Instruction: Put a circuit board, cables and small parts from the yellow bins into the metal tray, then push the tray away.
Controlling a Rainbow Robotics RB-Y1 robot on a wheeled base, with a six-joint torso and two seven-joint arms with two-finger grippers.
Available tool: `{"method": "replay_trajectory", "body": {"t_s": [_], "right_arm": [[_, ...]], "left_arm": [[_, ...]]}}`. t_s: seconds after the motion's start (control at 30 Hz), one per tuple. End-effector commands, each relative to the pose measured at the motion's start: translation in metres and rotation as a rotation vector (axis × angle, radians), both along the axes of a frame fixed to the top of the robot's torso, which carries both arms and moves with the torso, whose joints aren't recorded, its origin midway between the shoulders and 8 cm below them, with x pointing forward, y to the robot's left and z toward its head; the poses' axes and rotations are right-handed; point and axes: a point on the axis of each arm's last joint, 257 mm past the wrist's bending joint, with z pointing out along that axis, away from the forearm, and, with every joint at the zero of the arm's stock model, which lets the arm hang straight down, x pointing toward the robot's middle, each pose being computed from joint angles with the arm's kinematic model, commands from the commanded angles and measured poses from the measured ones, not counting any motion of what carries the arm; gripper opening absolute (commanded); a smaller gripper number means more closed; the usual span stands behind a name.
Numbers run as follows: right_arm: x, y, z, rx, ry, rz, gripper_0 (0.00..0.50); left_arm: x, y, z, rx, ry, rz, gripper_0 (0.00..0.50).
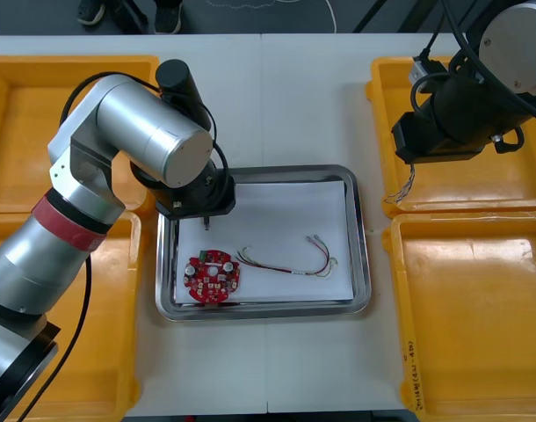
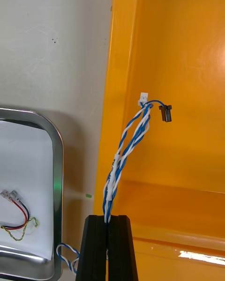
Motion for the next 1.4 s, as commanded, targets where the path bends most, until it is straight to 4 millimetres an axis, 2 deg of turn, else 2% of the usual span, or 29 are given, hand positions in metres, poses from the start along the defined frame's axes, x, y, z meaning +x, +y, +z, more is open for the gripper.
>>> {"method": "replay_trajectory", "body": {"t_s": [0.03, 0.07, 0.23, 0.43, 0.6, 0.67, 0.7, 1.0, 1.17, 1.4], "right_arm": [[-0.003, 0.015, 0.002, 0.006, -0.016, 0.033, 0.0], [-0.004, 0.017, 0.002, 0.002, -0.016, 0.04, 0.0], [-0.004, 0.026, 0.002, -0.018, -0.028, 0.076, 0.0], [-0.006, 0.045, 0.008, -0.036, -0.043, 0.141, 0.0], [-0.006, 0.066, 0.011, -0.073, -0.062, 0.214, 0.0], [-0.006, 0.067, 0.011, -0.084, -0.066, 0.225, 0.0], [-0.004, 0.077, 0.014, -0.129, -0.09, 0.294, 0.0], [-0.01, 0.115, 0.015, -0.267, -0.136, 0.543, 0.0], [-0.016, 0.14, 0.01, -0.359, -0.159, 0.665, 0.0], [-0.017, 0.162, 0.006, -0.495, -0.211, 0.852, 0.0]], "left_arm": [[-0.006, -0.008, 0.036, -0.041, -0.051, -0.042, 0.5], [-0.008, -0.006, 0.051, -0.049, -0.069, -0.041, 0.5], [-0.012, 0.005, 0.087, -0.062, -0.127, -0.027, 0.5], [0.005, 0.012, 0.141, -0.064, -0.236, -0.04, 0.5], [0.013, 0.03, 0.165, -0.08, -0.264, -0.02, 0.5], [0.014, 0.033, 0.166, -0.077, -0.267, -0.017, 0.5], [0.018, 0.046, 0.172, -0.067, -0.276, 0.003, 0.5], [0.044, 0.104, 0.186, 0.021, -0.236, -0.003, 0.5], [0.053, 0.136, 0.188, 0.071, -0.202, -0.048, 0.5], [0.058, 0.172, 0.186, 0.095, -0.169, -0.099, 0.5]]}}
